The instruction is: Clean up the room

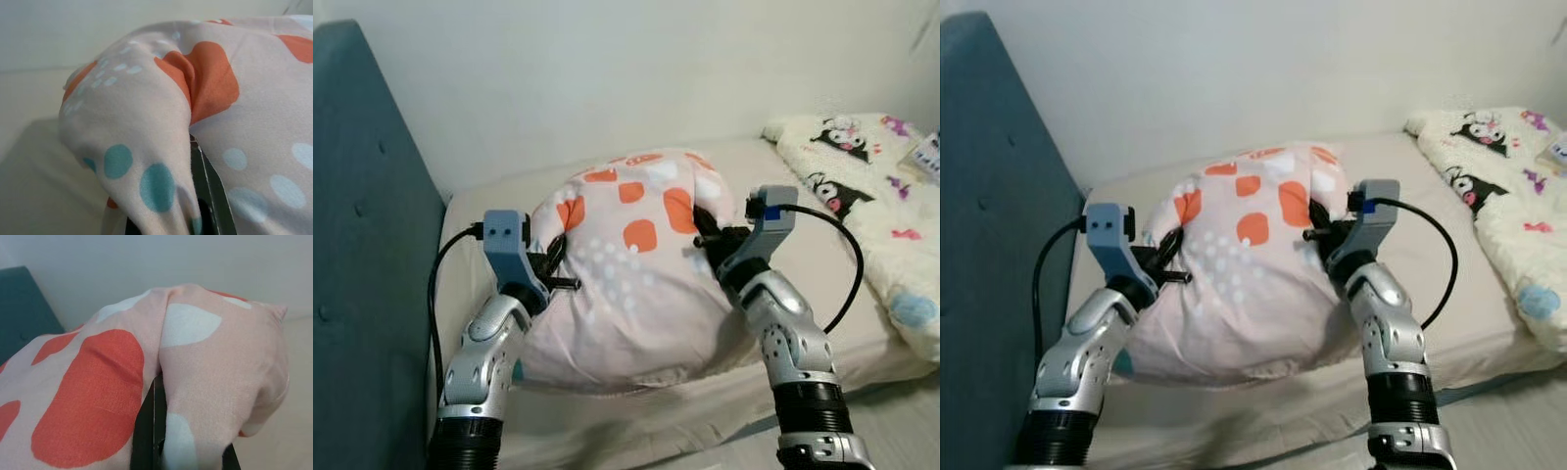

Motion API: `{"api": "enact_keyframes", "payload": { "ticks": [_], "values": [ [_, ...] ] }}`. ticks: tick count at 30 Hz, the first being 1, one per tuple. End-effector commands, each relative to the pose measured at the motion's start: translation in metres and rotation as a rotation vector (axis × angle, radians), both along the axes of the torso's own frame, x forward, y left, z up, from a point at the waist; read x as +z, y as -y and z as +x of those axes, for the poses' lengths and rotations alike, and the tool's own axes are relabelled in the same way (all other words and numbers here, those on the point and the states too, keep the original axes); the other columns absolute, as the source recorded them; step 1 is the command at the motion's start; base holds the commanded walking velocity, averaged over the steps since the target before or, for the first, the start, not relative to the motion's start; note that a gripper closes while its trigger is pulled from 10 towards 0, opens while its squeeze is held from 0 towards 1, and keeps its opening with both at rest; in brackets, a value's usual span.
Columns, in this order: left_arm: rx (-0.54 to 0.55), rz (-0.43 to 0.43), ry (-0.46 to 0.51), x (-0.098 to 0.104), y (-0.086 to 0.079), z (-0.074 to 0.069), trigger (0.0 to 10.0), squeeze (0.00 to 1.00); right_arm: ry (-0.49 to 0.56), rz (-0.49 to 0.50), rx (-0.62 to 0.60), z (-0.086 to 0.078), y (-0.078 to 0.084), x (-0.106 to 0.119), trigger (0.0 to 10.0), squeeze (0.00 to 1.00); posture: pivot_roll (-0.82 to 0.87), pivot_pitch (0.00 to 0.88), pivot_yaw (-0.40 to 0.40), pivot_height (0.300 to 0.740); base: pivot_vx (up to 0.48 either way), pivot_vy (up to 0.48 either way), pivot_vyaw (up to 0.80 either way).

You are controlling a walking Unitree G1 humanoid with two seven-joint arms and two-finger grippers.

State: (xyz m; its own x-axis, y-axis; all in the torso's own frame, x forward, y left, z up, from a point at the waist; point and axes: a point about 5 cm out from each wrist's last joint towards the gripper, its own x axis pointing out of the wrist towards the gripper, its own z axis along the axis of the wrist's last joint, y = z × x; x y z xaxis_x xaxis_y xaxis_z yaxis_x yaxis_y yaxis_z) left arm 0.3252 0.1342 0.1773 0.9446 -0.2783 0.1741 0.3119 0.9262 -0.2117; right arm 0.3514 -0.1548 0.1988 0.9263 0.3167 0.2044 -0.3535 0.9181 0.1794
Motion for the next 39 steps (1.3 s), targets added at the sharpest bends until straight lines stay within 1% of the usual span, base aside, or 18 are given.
{"api": "enact_keyframes", "payload": {
  "ticks": [1, 5, 12, 14, 19, 24, 30, 39],
  "values": [
    [-0.024, -0.009, 0.053, 0.008, 0.006, -0.004, 10.0, 0.0, 0.051, -0.016, 0.061, -0.002, -0.011, 0.011, 10.0, 0.0, 0.0, 0.067, -0.029, 0.714, 0.0, 0.0, 0.0],
    [-0.025, -0.013, 0.055, 0.008, 0.006, -0.006, 10.0, 0.0, 0.047, -0.021, 0.07, -0.003, -0.012, 0.01, 10.0, 0.0, 0.0, 0.068, -0.029, 0.734, 0.0, 0.0, 0.0],
    [-0.015, -0.024, 0.048, 0.005, 0.003, -0.009, 10.0, 0.0, 0.025, -0.037, 0.072, -0.005, -0.014, 0.003, 10.0, 0.0, -0.01, 0.073, -0.032, 0.74, 0.0, 0.0, 0.0],
    [-0.006, -0.019, 0.045, 0.002, 0.0, -0.011, 10.0, 0.0, 0.01, -0.06, 0.073, -0.007, -0.015, -0.003, 10.0, 0.0, 0.0, 0.077, -0.034, 0.74, 0.0, 0.0, 0.0],
    [0.003, -0.018, 0.036, -0.001, -0.002, -0.013, 10.0, 0.0, -0.021, -0.078, 0.079, -0.008, -0.018, -0.012, 10.0, 0.0, 0.0, 0.077, -0.038, 0.74, 0.0, 0.0, 0.0],
    [0.012, -0.012, 0.019, -0.007, -0.004, -0.016, 10.0, 0.0, -0.059, -0.111, 0.053, -0.011, -0.018, -0.025, 10.0, 0.0, 0.0, 0.075, -0.041, 0.74, 0.0, 0.0, 0.0],
    [0.006, -0.003, 0.02, -0.009, -0.001, -0.02, 10.0, 0.0, -0.064, -0.118, 0.038, -0.014, -0.015, -0.03, 10.0, 0.0, 0.0, 0.077, -0.037, 0.74, 0.0, 0.0, 0.0],
    [-0.003, -0.006, 0.01, -0.012, 0.004, -0.022, 10.0, 0.0, -0.062, -0.134, 0.019, -0.015, -0.012, -0.032, 10.0, 0.0, -0.01, 0.076, -0.032, 0.74, 0.0, 0.0, 0.0]
  ]
}}
